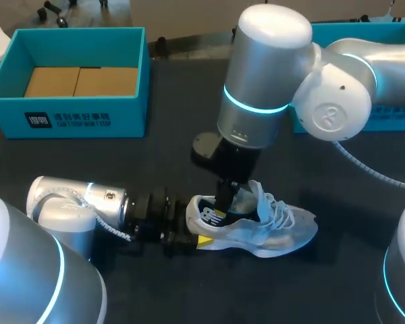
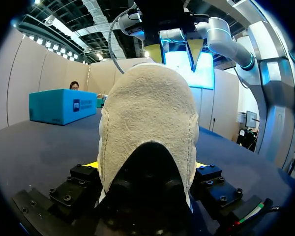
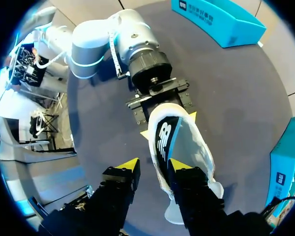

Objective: Take the shoe out of the shoebox, open the shoe tongue, remove and reinsert the insole, then place the shoe into the shoebox

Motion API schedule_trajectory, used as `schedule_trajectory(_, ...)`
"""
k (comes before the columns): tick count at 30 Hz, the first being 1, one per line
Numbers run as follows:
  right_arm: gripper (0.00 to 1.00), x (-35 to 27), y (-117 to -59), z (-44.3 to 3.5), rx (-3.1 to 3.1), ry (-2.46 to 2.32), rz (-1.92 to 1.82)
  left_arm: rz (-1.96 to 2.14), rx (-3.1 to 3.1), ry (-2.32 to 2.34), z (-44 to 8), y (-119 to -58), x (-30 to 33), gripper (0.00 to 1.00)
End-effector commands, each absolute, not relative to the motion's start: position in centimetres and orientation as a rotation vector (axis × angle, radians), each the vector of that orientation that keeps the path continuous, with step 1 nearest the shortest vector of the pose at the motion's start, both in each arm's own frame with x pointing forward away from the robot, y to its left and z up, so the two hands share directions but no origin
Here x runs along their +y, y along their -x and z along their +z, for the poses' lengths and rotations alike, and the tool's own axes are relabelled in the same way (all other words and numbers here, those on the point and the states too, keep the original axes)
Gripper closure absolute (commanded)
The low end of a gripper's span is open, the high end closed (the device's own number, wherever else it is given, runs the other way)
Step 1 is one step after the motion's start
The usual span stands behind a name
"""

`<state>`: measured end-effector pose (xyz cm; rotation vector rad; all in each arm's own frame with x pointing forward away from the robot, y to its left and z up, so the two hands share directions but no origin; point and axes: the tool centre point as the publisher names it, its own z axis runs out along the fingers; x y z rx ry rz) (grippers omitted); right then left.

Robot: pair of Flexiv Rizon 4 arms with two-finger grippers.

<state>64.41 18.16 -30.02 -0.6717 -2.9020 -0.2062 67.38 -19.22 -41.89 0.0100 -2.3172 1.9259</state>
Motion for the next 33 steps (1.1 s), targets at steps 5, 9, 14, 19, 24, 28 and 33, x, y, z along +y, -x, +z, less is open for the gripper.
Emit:
schedule_trajectory(5,0.65,17.9,-63.7,-31.8,-2.864,0.745,-0.239,1.922,-2.319,-0.01,-42.0,-67.5,-19.3,1.0)
schedule_trajectory(9,0.65,17.7,-63.7,-31.6,-2.845,0.789,-0.194,1.922,-2.319,-0.01,-42.0,-67.5,-19.3,1.0)
schedule_trajectory(14,0.65,17.3,-63.8,-31.5,-2.858,0.799,-0.204,1.922,-2.319,-0.01,-42.0,-67.5,-19.3,1.0)
schedule_trajectory(19,0.64,17.7,-63.9,-30.6,-2.884,0.791,-0.184,1.922,-2.319,-0.01,-42.0,-67.5,-19.3,1.0)
schedule_trajectory(24,0.6,17.2,-64.2,-30.7,-2.875,0.793,-0.18,1.922,-2.319,-0.01,-42.0,-67.5,-19.3,1.0)
schedule_trajectory(28,0.6,16.7,-64.5,-31.5,-2.883,0.788,-0.208,1.922,-2.319,-0.01,-42.0,-67.5,-19.3,1.0)
schedule_trajectory(33,0.6,16.3,-65.1,-32.2,-2.877,0.77,-0.234,1.922,-2.319,-0.01,-42.0,-67.5,-19.3,1.0)
